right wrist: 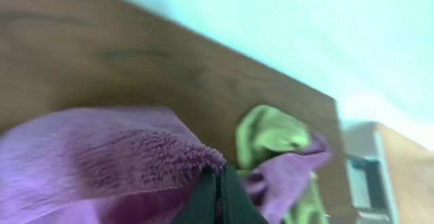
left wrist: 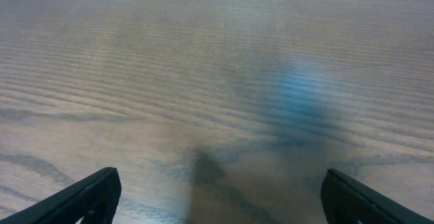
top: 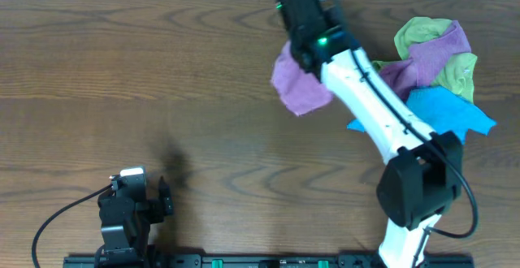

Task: Fold the cloth
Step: 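Lift and swing the pink towel forward to spread it out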

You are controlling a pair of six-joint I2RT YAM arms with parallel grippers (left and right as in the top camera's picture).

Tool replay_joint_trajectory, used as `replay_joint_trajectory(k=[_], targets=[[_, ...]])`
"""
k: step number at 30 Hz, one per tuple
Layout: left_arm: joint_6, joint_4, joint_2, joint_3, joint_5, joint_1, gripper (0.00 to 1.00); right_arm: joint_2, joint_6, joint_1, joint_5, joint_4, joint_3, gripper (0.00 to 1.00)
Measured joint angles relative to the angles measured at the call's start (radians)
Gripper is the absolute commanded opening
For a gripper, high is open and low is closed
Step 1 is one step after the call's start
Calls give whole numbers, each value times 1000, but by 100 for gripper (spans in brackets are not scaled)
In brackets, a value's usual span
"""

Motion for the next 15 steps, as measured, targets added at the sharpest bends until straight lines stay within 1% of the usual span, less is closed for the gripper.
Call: replay_joint_trajectory(k=[4, 8, 9, 10, 11, 12, 13, 14, 15], targets=[[0, 0, 0, 0, 0, 0, 96, 0, 4, 20, -16, -10, 54, 1], [0, 0, 0, 0, 0, 0, 95, -3, 4, 141, -163, -56, 71, 2], [0, 0, 0, 0, 0, 0, 95, -3, 3, 178, -223, -72, 71, 11], [0, 0, 0, 0, 0, 0, 95, -3, 5, 223, -301, -90, 71, 41], [0, 0, 0, 0, 0, 0, 95, -3, 5, 265, -372, -102, 71, 59], [0, 0, 0, 0, 0, 0, 95, -3, 5, 301, -422, -107, 71, 61], [0, 0, 0, 0, 0, 0, 95, -3, 3, 350, -474, -110, 71, 69], [0, 0, 0, 0, 0, 0, 95, -3, -5, 382, -498, -114, 71, 84], [0, 0, 0, 0, 0, 0, 95, -3, -14, 406, -507, -115, 71, 92]])
